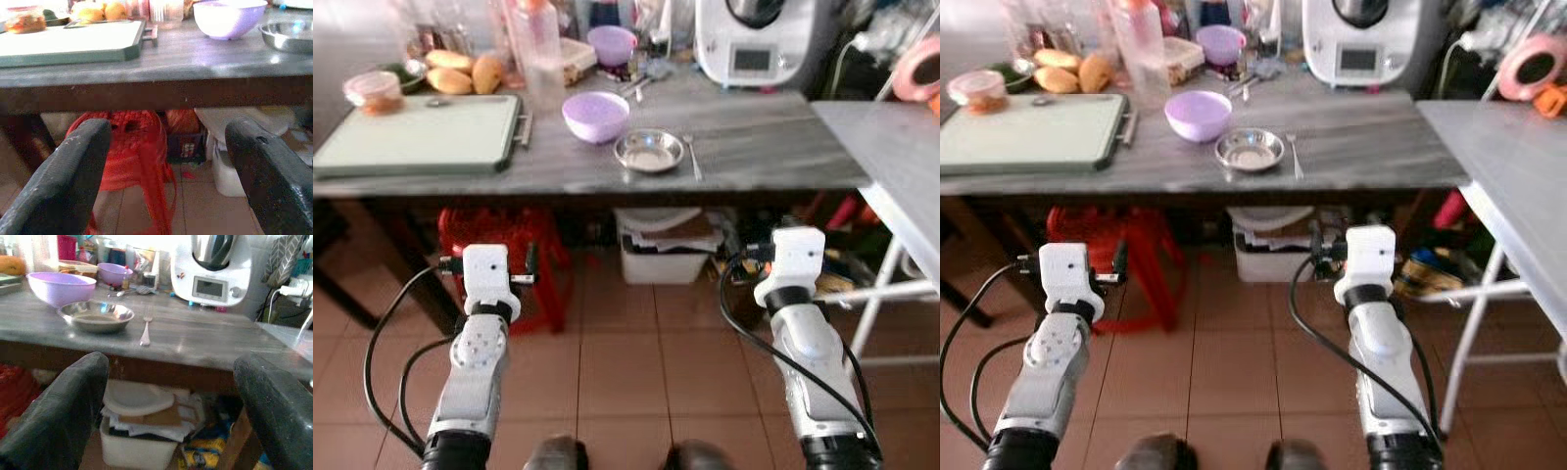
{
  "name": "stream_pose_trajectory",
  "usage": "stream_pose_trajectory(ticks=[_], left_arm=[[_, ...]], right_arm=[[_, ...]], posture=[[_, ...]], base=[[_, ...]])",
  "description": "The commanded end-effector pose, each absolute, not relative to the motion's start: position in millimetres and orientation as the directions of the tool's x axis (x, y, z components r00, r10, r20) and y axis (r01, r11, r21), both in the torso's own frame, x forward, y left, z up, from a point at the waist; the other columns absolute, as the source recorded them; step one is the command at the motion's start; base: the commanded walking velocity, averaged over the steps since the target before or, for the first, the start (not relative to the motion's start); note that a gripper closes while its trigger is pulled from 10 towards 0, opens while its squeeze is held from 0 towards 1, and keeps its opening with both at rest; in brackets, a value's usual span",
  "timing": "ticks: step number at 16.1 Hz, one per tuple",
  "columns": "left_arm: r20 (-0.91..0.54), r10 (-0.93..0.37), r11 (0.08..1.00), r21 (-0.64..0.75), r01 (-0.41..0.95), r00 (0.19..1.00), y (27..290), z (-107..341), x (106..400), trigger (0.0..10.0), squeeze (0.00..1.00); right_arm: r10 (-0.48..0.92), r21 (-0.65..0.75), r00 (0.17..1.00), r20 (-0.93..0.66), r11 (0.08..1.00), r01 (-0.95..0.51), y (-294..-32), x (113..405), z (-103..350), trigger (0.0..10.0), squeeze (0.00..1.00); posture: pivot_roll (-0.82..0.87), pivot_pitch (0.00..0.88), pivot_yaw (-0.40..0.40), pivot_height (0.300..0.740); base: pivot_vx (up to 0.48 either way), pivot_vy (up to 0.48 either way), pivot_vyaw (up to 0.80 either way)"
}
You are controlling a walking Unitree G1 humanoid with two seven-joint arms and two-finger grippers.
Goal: Setting the table
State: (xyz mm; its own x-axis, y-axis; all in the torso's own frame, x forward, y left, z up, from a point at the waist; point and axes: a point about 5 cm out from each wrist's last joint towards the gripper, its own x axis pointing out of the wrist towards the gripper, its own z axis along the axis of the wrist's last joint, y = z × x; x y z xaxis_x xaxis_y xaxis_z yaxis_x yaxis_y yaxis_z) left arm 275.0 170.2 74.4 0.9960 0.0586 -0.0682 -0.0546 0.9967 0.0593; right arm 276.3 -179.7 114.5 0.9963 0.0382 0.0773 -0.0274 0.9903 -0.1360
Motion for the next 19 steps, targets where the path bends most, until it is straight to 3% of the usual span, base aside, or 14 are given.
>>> stream_pose_trajectory(ticks=[1, 7, 12, 15, 19], left_arm=[[-0.066, 0.059, 0.997, 0.060, -0.055, 0.996, 169, 75, 274, 10.0, 0.00], [-0.017, 0.024, 0.999, 0.037, -0.023, 1.000, 164, 82, 274, 10.0, 0.00], [-0.013, 0.101, 0.995, -0.005, -0.101, 0.995, 173, 81, 269, 10.0, 0.00], [-0.001, 0.147, 0.989, 0.012, -0.147, 0.989, 178, 86, 268, 10.0, 0.00], [0.017, 0.142, 0.989, 0.039, -0.143, 0.990, 186, 92, 261, 10.0, 0.00]], right_arm=[[0.039, -0.136, 0.996, 0.076, 0.990, -0.029, -181, 277, 116, 10.0, 0.00], [0.044, -0.127, 0.996, 0.078, 0.991, -0.034, -180, 276, 116, 10.0, 0.00], [-0.008, -0.045, 0.999, 0.040, 0.999, 0.010, -187, 261, 107, 10.0, 0.00], [0.034, -0.083, 0.998, 0.051, 0.996, -0.029, -177, 269, 108, 10.0, 0.00], [0.039, -0.002, 0.995, 0.089, 0.999, -0.039, -169, 273, 118, 10.0, 0.00]], posture=[[-0.05, 0.000, 0.034, 0.740], [-0.05, 0.000, 0.032, 0.740], [-0.03, 0.000, 0.017, 0.740], [-0.01, 0.000, 0.012, 0.740], [0.01, 0.000, 0.005, 0.740]], base=[[-0.349, 0.000, 0.00], [-0.116, 0.000, 0.00], [0.000, -0.372, 0.00], [0.000, 0.000, 0.00], [0.000, -0.480, 0.00]])
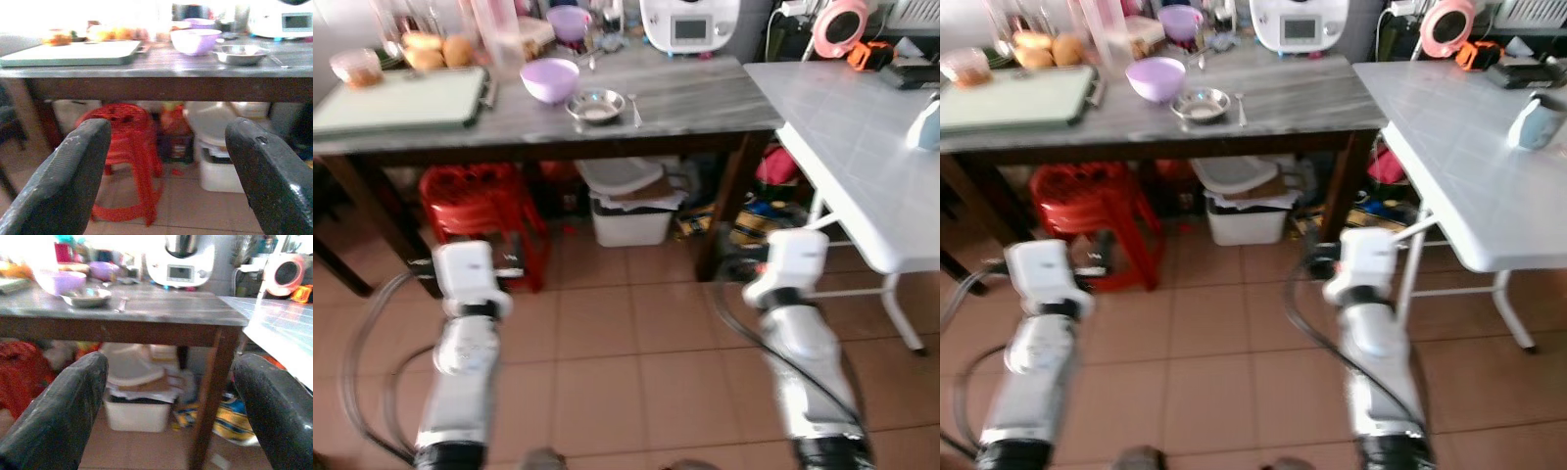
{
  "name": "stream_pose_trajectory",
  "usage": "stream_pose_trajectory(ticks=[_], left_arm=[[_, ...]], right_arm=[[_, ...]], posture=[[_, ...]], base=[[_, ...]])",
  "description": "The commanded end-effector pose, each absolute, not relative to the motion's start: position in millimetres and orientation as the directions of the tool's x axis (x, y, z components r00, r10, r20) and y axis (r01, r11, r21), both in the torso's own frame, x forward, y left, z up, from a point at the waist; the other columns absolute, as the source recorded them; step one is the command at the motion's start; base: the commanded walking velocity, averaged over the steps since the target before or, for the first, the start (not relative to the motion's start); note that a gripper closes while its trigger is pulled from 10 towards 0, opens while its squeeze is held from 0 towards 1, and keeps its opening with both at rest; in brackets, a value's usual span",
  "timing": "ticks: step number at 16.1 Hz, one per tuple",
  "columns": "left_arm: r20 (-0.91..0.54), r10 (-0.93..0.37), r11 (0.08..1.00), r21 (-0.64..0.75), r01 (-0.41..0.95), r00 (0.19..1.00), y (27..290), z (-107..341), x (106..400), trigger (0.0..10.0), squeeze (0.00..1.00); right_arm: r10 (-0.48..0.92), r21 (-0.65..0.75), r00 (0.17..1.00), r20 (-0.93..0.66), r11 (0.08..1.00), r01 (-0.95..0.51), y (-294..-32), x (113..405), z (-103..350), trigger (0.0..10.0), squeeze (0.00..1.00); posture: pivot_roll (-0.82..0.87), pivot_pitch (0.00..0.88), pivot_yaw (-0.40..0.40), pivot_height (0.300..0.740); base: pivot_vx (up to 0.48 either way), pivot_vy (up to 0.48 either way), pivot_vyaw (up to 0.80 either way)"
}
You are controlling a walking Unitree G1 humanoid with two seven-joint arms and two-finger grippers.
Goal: Setting the table
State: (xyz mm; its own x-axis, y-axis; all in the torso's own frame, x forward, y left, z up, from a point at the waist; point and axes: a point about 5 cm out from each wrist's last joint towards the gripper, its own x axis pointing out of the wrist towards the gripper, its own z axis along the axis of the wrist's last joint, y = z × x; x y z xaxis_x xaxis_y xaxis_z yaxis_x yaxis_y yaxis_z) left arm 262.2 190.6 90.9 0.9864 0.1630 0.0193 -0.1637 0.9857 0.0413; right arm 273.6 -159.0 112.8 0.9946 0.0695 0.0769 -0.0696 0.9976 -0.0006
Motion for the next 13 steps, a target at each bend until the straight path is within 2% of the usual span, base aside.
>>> stream_pose_trajectory(ticks=[1, 6, 9, 11, 13], left_arm=[[0.013, 0.141, 0.989, 0.036, -0.142, 0.990, 186, 93, 259, 10.0, 0.00], [-0.002, 0.130, 0.992, 0.008, -0.130, 0.992, 177, 95, 256, 10.0, 0.00], [-0.025, 0.090, 0.996, -0.005, -0.090, 0.996, 170, 93, 255, 10.0, 0.00], [-0.024, 0.085, 0.996, -0.007, -0.085, 0.996, 169, 94, 256, 10.0, 0.00], [0.008, 0.020, 1.000, 0.017, -0.020, 1.000, 162, 99, 257, 10.0, 0.00]], right_arm=[[-0.006, 0.054, 0.996, 0.088, 0.999, 0.001, -177, 270, 119, 10.0, 0.00], [-0.075, 0.050, 0.996, 0.048, 0.996, 0.073, -190, 263, 111, 10.0, 0.00], [-0.084, -0.057, 0.996, 0.016, 0.995, 0.085, -181, 259, 103, 10.0, 0.00], [-0.114, -0.042, 0.991, 0.071, 0.992, 0.117, -176, 264, 111, 10.0, 0.00], [-0.068, 0.024, 0.997, 0.032, 0.997, 0.068, -171, 264, 111, 10.0, 0.00]], posture=[[0.01, 0.000, 0.011, 0.740], [0.00, 0.000, 0.003, 0.740], [0.00, 0.000, -0.008, 0.740], [0.00, 0.000, -0.012, 0.740], [0.00, 0.000, -0.012, 0.740]], base=[[0.000, -0.480, 0.00], [0.000, -0.480, 0.00], [0.000, -0.480, 0.00], [0.000, 0.000, 0.00], [0.000, 0.000, 0.00]])
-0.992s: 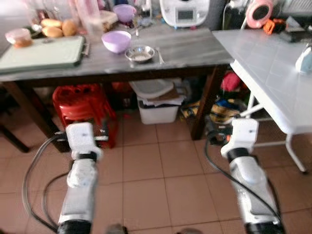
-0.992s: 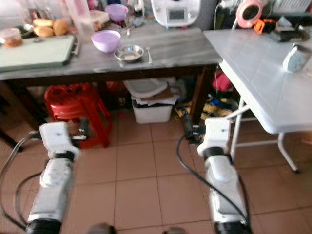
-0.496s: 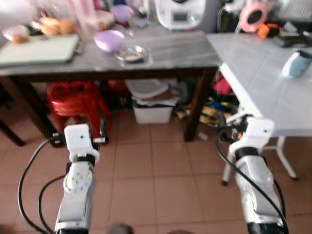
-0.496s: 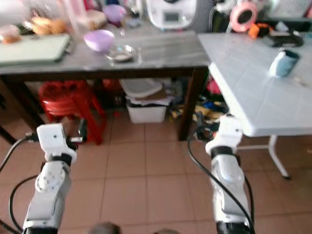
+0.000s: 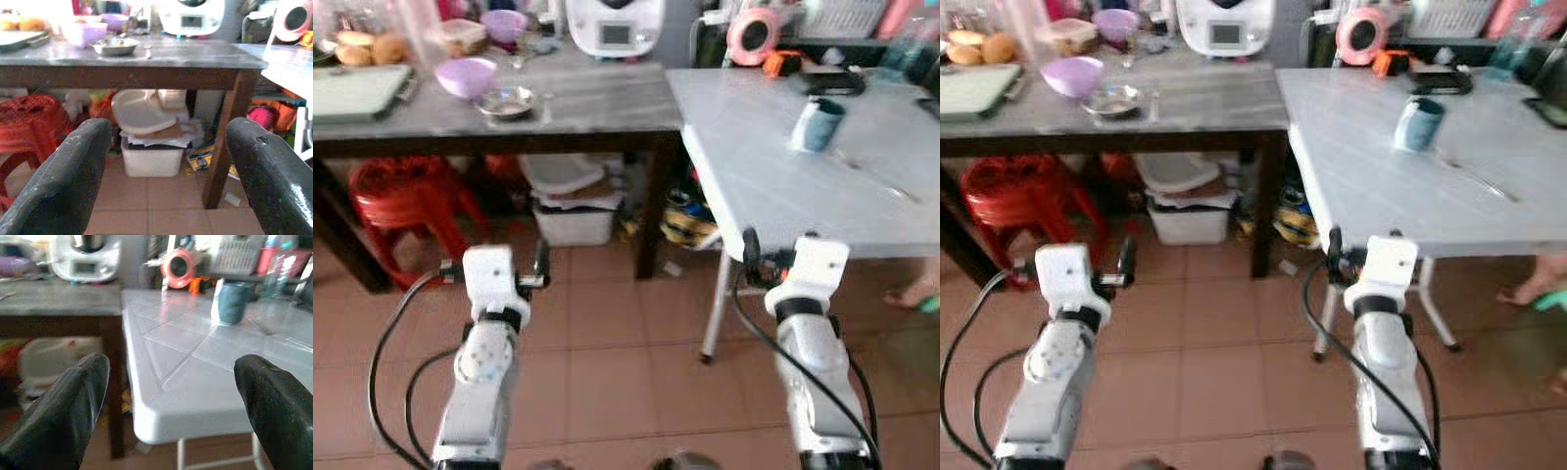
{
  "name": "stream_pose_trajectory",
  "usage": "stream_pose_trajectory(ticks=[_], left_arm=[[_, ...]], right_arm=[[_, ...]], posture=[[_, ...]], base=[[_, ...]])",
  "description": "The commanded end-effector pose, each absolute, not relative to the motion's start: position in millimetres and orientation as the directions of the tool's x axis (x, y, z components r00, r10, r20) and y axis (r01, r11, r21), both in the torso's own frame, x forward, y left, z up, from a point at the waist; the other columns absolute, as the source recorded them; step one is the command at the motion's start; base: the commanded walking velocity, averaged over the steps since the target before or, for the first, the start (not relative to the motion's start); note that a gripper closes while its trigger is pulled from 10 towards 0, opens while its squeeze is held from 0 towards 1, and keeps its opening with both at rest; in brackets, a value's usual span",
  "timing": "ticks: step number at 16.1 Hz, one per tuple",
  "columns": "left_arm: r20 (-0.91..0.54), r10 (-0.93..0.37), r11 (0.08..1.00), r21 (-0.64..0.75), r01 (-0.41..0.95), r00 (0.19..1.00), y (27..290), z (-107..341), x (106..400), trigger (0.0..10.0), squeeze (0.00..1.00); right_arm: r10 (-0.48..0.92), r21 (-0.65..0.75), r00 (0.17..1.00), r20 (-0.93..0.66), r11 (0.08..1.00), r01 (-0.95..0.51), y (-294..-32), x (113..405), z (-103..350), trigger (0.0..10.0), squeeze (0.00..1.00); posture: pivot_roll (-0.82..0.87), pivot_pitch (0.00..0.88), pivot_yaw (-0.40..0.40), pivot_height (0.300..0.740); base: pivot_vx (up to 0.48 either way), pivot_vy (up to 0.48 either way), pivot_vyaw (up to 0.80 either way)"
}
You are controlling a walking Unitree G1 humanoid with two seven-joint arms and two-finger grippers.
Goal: Setting the table
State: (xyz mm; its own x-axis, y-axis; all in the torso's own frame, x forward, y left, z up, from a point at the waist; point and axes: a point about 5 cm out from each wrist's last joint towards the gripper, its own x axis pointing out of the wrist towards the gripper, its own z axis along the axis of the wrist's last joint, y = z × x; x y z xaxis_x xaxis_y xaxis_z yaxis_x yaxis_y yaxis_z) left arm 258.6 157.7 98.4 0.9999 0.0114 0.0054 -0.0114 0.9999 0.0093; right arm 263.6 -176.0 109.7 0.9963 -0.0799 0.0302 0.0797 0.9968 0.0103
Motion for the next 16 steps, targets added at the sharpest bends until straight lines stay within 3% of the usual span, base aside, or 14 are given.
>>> stream_pose_trajectory(ticks=[1, 16], left_arm=[[0.005, 0.013, 1.000, 0.022, -0.013, 1.000, 160.5, 99.1, 257.6, 10.0, 0.00], [-0.004, -0.020, 0.999, 0.027, 0.020, 1.000, 156.3, 99.0, 263.5, 10.0, 0.00]], right_arm=[[-0.048, 0.009, 0.999, 0.027, 0.999, 0.047, -172.5, 262.7, 111.4, 10.0, 0.00], [-0.041, 0.006, 0.999, 0.005, 0.999, 0.041, -177.0, 263.4, 107.1, 10.0, 0.00]], posture=[[0.00, 0.000, -0.010, 0.740], [-0.01, 0.000, 0.013, 0.740]], base=[[0.000, -0.472, 0.00], [0.000, -0.469, 0.00]])
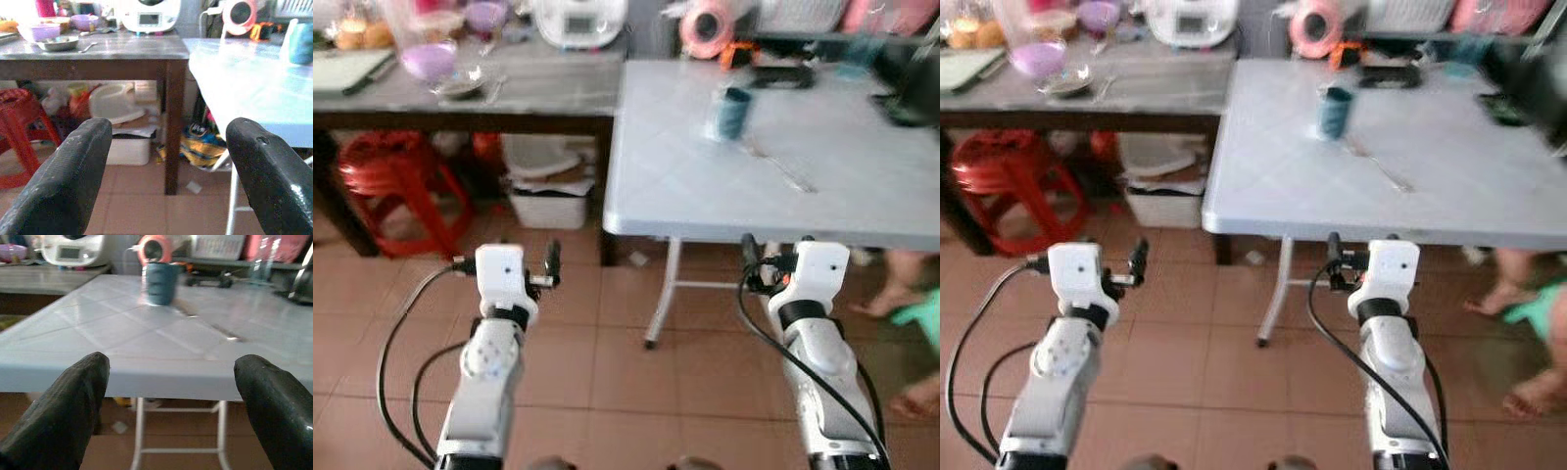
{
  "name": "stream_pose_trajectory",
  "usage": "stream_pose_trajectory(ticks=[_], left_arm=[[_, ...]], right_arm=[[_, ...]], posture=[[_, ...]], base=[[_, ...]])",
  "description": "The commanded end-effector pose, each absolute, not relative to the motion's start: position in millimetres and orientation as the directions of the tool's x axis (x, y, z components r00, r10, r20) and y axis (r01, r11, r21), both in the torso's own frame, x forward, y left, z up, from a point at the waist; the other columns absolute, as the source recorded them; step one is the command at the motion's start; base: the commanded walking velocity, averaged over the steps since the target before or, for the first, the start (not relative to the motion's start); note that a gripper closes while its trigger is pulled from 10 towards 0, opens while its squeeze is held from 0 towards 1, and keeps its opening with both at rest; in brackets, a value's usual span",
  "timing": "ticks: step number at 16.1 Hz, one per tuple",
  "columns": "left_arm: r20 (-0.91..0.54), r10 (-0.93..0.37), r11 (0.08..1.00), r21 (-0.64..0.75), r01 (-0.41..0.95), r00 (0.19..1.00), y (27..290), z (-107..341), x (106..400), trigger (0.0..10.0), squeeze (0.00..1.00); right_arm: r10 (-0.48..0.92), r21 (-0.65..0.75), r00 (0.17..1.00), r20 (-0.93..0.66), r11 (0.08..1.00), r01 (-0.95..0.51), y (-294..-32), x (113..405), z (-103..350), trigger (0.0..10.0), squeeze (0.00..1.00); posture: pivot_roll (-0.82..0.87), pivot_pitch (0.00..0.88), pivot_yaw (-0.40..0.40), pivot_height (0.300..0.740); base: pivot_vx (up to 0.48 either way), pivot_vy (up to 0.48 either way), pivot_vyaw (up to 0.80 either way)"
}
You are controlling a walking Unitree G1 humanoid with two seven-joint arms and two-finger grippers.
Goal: Setting the table
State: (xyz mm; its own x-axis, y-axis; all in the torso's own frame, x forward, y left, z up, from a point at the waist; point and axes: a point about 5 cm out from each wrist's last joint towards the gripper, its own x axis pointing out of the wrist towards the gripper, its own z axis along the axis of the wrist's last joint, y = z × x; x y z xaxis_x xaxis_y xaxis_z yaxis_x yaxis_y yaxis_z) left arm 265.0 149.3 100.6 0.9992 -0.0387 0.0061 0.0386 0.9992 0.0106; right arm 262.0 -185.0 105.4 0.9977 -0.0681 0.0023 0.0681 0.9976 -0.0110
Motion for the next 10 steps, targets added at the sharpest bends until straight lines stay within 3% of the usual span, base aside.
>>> stream_pose_trajectory(ticks=[1, 7, 10], left_arm=[[-0.003, -0.022, 0.999, 0.029, 0.022, 1.000, 155.3, 99.3, 264.2, 10.0, 0.00], [-0.007, -0.022, 0.999, 0.038, 0.022, 1.000, 156.2, 99.0, 266.2, 10.0, 0.00], [-0.004, -0.035, 0.999, 0.032, 0.035, 0.999, 155.6, 99.2, 266.0, 10.0, 0.00]], right_arm=[[-0.035, 0.004, 0.999, 0.008, 0.999, 0.035, -176.3, 263.3, 107.5, 10.0, 0.00], [-0.067, -0.023, 0.998, -0.007, 0.997, 0.067, -180.7, 264.6, 105.6, 10.0, 0.00], [-0.077, -0.017, 0.997, -0.009, 0.997, 0.077, -181.2, 266.2, 106.0, 10.0, 0.00]], posture=[[-0.01, 0.000, 0.015, 0.740], [-0.01, 0.000, 0.020, 0.740], [0.00, 0.000, 0.021, 0.740]], base=[[0.000, -0.461, 0.00], [0.000, -0.456, 0.00], [0.000, 0.000, 0.00]])
